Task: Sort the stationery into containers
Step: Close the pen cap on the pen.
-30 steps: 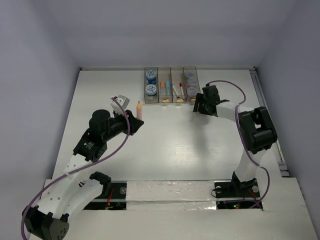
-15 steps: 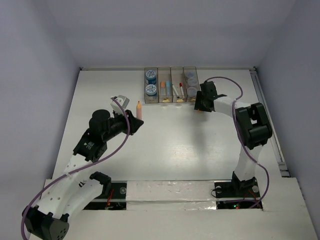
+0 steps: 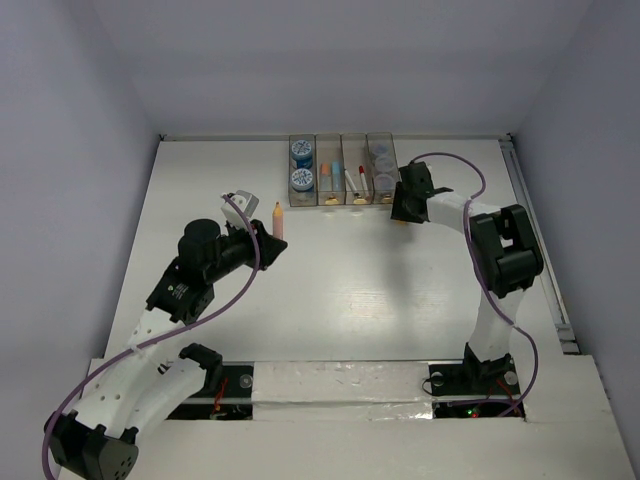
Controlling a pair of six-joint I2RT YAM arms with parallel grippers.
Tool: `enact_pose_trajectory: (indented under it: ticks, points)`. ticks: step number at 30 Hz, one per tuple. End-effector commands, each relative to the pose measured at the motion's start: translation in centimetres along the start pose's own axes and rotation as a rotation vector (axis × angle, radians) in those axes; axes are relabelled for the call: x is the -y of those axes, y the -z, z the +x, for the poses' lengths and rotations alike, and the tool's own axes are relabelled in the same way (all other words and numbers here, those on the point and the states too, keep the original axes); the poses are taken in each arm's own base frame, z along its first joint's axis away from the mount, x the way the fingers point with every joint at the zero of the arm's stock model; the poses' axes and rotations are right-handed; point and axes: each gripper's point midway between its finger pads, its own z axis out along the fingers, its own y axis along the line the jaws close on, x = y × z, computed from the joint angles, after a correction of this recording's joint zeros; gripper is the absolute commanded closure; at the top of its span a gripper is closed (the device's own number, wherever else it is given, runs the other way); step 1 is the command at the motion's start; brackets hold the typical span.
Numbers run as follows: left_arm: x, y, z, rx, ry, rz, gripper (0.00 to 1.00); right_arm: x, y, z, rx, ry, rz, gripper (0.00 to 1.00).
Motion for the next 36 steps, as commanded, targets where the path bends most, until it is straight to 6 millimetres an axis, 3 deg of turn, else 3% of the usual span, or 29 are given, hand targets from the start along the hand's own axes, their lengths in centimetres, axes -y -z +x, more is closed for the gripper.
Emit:
enact_pose_trajectory:
  ticks: [1,10,13,15,18,22,23,25,26,27,28,29,32,34,35,36]
  points:
    - [0.6,0.4,-1.9,0.056,-0.032,0.02,1.0,1.4,-0.2,1.1,-0.043,0.022,0.057,0.5]
    - [0.5,0.3,-1.9,0.054,-0.03,0.013,1.0,1.2,-1.0,1.0,-0.069,0.04,0.069,0.49]
    - [0.5,0.3,-1.9,0.055,-0.031,0.013,1.0,1.2,-1.3,1.5,-0.081,0.036,0.069,0.59]
    - [0.5,0.3,-1.9,0.055,-0.031,0.013,1.0,1.2,-1.3,1.5,-0.077,0.033,0.066,0.74]
    - [0.4,0.2,-1.8,0.051,-0.029,0.012,1.0,1.5,-0.8,1.2,-0.052,0.022,0.075,0.88]
    - [0.4,0.1,-1.6,0.043,-0.027,0.013,1.0,1.7,1.2,0.5,-0.004,0.002,0.061,0.96]
    - [0.4,0.0,-1.5,0.04,-0.024,0.014,1.0,1.2,2.7,-1.0,0.048,-0.016,0.025,0.97]
    - [0.4,-0.1,-1.4,0.035,-0.023,0.015,1.0,0.9,4.1,-0.6,0.06,-0.025,-0.024,0.98]
    - [0.3,-0.2,-1.4,0.032,-0.022,0.014,1.0,-0.4,5.0,-1.2,0.092,-0.041,-0.106,0.98]
    - [0.3,-0.3,-1.3,0.028,-0.019,0.015,1.0,-1.1,7.5,-2.8,0.154,-0.055,-0.17,0.99]
    - [0.3,-0.3,-1.3,0.027,-0.019,0.016,1.0,-1.8,8.3,-1.9,0.153,-0.054,-0.218,0.99]
    - [0.3,-0.3,-1.3,0.027,-0.019,0.016,1.0,-2.9,9.6,-3.0,0.201,-0.088,-0.285,1.0]
    - [0.1,-0.5,-1.2,0.021,-0.015,0.019,1.0,-8.9,15.9,-4.2,0.295,-0.09,-0.571,1.0]
    - [0.3,-0.6,-1.1,0.015,-0.012,0.03,1.0,-11.8,19.2,-5.0,0.355,-0.081,-0.673,1.0]
    - [0.0,-0.7,-1.1,0.015,-0.007,0.023,1.0,-14.7,21.7,-5.1,0.393,-0.074,-0.768,0.99]
    - [0.0,-0.7,-1.0,0.013,-0.008,0.024,1.0,-16.3,23.1,-5.2,0.408,-0.074,-0.829,0.99]
